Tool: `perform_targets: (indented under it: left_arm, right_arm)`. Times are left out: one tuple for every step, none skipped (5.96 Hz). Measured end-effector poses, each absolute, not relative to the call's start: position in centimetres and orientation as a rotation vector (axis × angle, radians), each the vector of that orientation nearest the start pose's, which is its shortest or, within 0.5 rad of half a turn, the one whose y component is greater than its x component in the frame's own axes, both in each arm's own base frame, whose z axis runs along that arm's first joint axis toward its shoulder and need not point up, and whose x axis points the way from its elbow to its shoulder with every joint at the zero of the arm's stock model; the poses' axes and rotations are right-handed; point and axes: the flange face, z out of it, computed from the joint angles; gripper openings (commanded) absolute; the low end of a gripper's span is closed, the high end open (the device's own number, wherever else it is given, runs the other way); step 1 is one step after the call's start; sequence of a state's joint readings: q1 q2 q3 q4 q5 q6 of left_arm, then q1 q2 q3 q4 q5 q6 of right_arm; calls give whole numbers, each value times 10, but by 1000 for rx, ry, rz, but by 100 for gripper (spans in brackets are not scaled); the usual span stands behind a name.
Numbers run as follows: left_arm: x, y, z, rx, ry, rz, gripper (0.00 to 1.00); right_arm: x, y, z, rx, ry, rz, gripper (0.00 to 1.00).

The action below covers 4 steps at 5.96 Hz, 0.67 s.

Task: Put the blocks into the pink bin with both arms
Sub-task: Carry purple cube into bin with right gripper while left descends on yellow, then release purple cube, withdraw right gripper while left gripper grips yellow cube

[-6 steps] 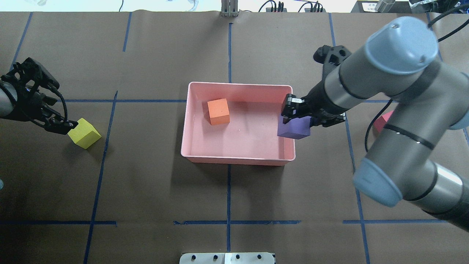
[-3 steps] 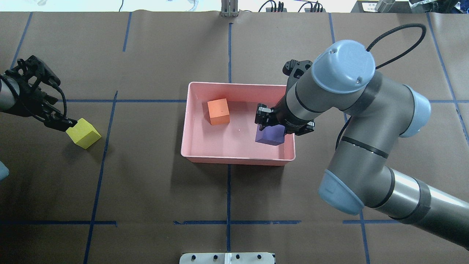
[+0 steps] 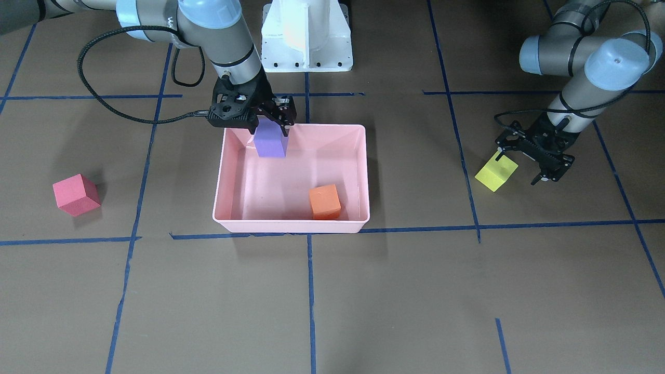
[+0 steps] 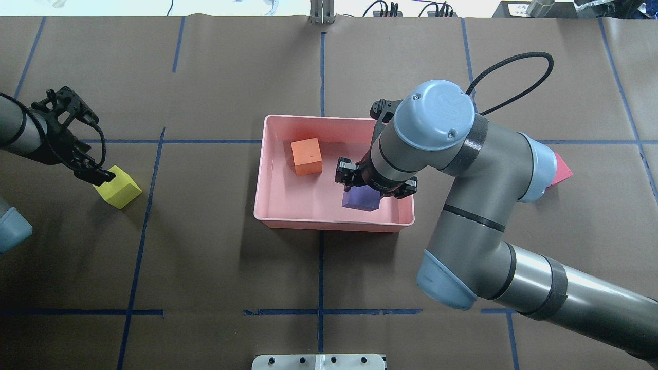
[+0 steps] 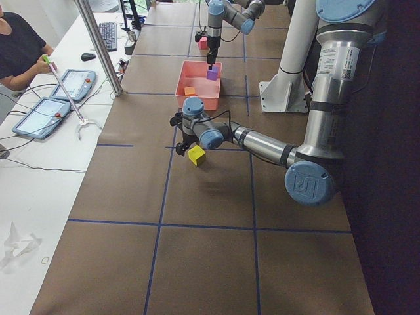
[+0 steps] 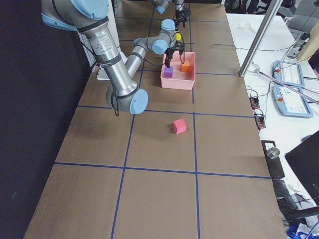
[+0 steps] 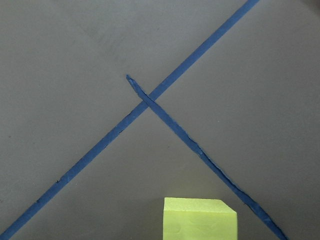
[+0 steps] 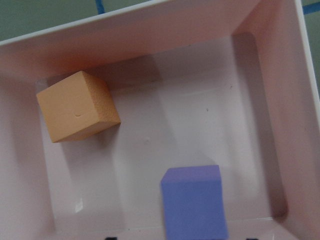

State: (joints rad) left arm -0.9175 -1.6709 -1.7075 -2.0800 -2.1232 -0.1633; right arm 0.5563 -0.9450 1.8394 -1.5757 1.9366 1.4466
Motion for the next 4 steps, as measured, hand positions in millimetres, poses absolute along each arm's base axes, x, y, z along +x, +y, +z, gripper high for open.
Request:
perform_targets:
  left_arm:
    - [274, -491, 494, 467, 788, 662, 100]
    - [276, -490, 496, 457, 804, 668, 100]
    - [280, -486, 497, 422, 854, 677, 100]
    - [286, -483, 498, 383, 900, 683, 100]
  right_arm:
    - [-483, -415, 181, -27, -946, 238, 100]
    - [-482, -415, 180, -26, -948, 239, 100]
    - [-481, -415, 179, -25, -950, 239, 100]
    - [-480, -415, 180, -24, -951, 240, 100]
